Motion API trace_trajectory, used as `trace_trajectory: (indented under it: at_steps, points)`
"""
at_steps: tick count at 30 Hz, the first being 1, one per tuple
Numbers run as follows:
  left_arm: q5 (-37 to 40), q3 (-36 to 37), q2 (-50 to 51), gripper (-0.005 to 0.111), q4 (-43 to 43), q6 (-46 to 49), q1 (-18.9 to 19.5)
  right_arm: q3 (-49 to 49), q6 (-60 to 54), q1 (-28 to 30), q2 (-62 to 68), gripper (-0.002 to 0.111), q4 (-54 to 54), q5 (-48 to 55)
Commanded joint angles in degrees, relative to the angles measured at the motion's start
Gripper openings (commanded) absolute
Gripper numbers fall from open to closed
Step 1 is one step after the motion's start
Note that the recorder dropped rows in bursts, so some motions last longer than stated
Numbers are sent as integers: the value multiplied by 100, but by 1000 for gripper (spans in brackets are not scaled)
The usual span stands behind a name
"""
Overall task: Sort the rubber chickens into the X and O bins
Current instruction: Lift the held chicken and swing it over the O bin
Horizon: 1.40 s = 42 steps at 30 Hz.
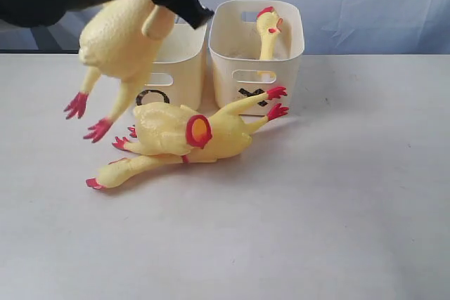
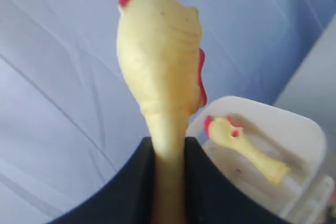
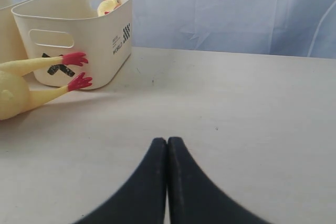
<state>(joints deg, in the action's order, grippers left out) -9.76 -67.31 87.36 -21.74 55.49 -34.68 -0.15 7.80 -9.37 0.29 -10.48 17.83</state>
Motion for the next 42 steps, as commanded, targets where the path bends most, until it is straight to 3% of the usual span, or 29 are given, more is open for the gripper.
trace_trajectory:
  at_steps: [1,6,10,14,17,27,30,34,42]
  points:
    - [-989,-101,-65,0,-325,-541,324,15,-8,-4,-29,-1,7,-42]
    - [-1137,-101,-65,0,144,-2110,785,15,-8,-4,-29,-1,7,-42]
    - [-1436,-101,-65,0,1031,-3735,1129,15,-8,-4,-29,-1,7,-42]
    - [-1695,-101,-65,0,2030,-5808,1666,15,-8,-4,-29,-1,7,-42]
    - [-1875,-101,-65,0,2308,-6588,2048,15,-8,-4,-29,-1,7,-42]
    - [-2529,-310,-25,0,2174,-7660,2879,15,-8,-4,-29,-1,7,-42]
    - [-2557,-527,208,0,2141,-8436,3073,15,-8,-4,-29,-1,7,-42]
    - [-3110,-725,678,0,2334,-8704,3148,15,-8,-4,-29,-1,7,-42]
    - [-3246,-1512,1574,0,2432,-9008,3176,15,-8,-4,-29,-1,7,-42]
